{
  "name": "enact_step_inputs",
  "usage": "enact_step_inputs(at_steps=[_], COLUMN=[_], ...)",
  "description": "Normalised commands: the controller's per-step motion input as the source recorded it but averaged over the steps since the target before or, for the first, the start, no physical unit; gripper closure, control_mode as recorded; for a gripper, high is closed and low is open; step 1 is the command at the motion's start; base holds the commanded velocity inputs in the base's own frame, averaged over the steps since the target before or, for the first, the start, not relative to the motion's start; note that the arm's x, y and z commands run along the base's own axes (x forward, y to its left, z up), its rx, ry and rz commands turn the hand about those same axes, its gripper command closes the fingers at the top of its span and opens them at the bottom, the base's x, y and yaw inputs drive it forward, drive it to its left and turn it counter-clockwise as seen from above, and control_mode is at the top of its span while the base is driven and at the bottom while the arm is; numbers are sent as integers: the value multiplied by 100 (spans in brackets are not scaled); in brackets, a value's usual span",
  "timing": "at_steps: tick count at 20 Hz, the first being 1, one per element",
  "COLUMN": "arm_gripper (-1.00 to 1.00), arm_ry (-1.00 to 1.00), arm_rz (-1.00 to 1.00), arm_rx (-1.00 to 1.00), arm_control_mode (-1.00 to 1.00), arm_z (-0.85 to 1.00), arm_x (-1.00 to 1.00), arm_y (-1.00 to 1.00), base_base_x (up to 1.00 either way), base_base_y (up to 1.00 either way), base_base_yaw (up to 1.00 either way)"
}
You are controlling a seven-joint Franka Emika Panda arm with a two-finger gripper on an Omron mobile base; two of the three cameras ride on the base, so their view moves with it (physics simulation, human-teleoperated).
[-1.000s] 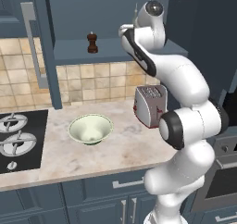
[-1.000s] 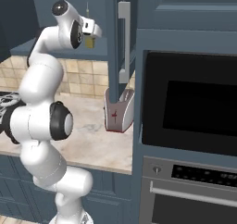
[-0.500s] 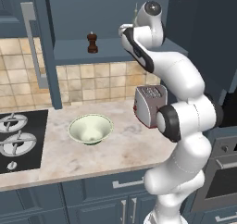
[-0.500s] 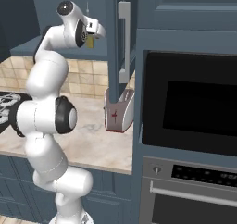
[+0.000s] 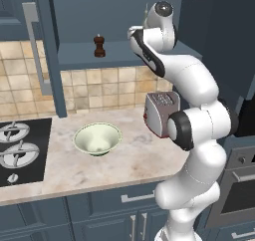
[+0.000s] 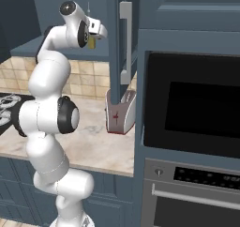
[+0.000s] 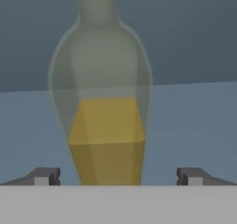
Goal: Retrieve the bottle and the shaker from the cabinet and place them next to the mixing bowl on the counter. Then add garlic from the fridge to the mixing bowl.
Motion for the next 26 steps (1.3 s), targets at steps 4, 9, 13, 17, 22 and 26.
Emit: enact_step_inputs(at_steps=[4,9,13,17,22,26], arm_gripper=[-100,-100,-100,-100,-100,-100], arm_ry=[0,0,0,0,0,0], arm_rz=[0,0,0,0,0,0], arm_rx=[0,0,0,0,0,0], arm_control_mode=[-100,-100,-100,-100,-100,-100], arm_z=[-24,-12,0,0,0,0], arm_x=[4,2,0,14,7,0], arm_y=[0,0,0,0,0,0], base_base_x=[0,0,0,0,0,0], base_base_y=[0,0,0,0,0,0], base_base_yaw=[0,0,0,0,0,0])
